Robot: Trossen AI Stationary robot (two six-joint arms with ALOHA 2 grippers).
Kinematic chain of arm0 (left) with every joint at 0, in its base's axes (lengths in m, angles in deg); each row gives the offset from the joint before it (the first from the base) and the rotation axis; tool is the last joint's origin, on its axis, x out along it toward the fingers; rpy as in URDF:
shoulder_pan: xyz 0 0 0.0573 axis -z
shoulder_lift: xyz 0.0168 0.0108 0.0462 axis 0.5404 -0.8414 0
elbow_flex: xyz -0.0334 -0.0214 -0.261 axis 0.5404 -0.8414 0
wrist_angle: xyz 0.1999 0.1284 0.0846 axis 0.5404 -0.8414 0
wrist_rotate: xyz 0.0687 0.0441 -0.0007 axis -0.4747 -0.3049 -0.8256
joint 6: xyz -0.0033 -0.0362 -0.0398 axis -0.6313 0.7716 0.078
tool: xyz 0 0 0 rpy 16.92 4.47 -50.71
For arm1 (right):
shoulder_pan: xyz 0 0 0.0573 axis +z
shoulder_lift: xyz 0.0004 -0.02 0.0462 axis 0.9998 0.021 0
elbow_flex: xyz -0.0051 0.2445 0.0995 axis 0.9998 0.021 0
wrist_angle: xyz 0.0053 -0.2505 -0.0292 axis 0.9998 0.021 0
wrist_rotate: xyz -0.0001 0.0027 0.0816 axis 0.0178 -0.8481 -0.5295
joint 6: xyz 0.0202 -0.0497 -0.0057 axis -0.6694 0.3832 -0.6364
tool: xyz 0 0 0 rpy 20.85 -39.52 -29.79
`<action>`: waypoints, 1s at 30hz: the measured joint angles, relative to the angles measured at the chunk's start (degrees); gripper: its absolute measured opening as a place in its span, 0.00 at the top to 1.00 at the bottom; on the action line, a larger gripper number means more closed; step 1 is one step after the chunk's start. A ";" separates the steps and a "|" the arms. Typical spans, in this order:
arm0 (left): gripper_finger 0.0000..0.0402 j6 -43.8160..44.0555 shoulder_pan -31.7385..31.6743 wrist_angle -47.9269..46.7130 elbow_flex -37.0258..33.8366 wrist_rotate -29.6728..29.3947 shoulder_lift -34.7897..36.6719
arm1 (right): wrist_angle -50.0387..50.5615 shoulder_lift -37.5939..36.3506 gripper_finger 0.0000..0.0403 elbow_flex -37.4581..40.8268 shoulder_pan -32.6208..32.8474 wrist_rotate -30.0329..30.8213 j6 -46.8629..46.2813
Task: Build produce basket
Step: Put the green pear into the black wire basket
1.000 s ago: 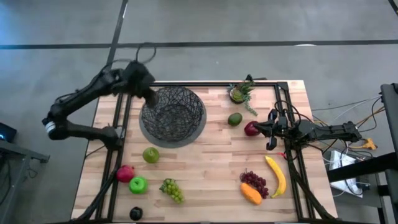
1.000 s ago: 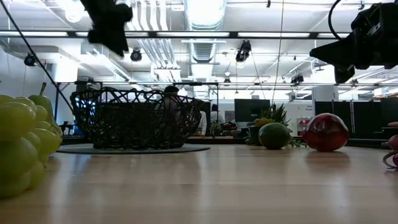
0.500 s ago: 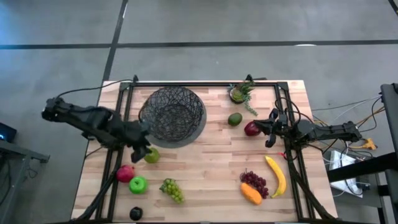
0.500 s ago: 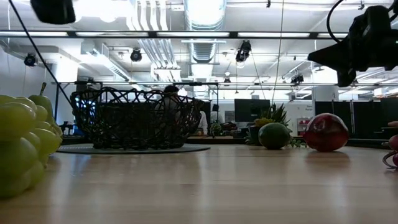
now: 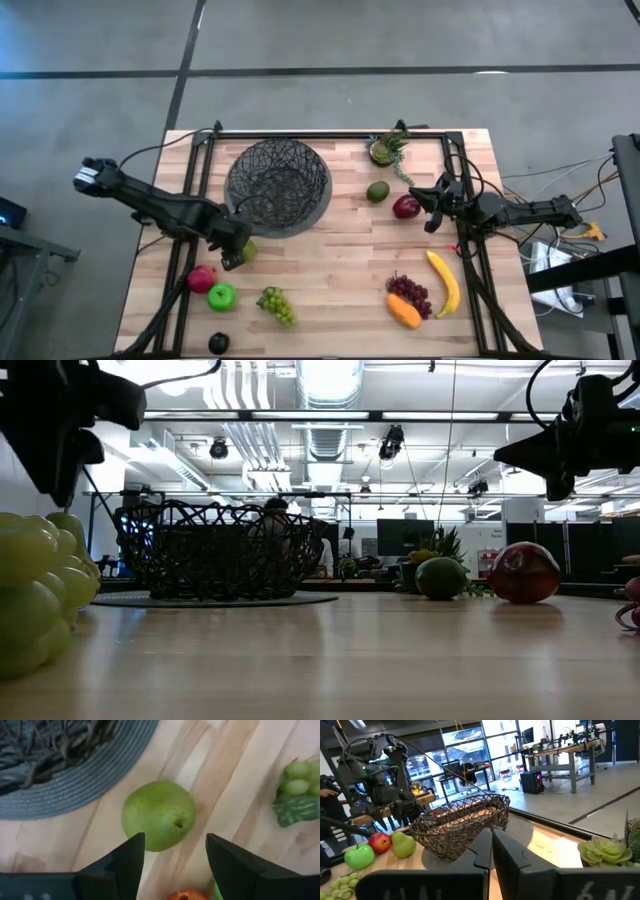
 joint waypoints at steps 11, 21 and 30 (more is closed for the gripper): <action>0.57 -0.52 -0.02 4.43 -0.87 -1.68 -0.50 | 0.02 0.00 0.98 0.00 0.00 -0.02 -0.01; 0.82 -2.31 0.00 4.45 -1.62 -1.25 -0.53 | 0.02 0.00 0.98 0.00 0.00 -0.02 -0.02; 0.99 -3.10 -0.02 4.49 -0.61 2.83 -0.53 | 0.03 0.00 0.98 0.00 0.02 -0.02 -0.02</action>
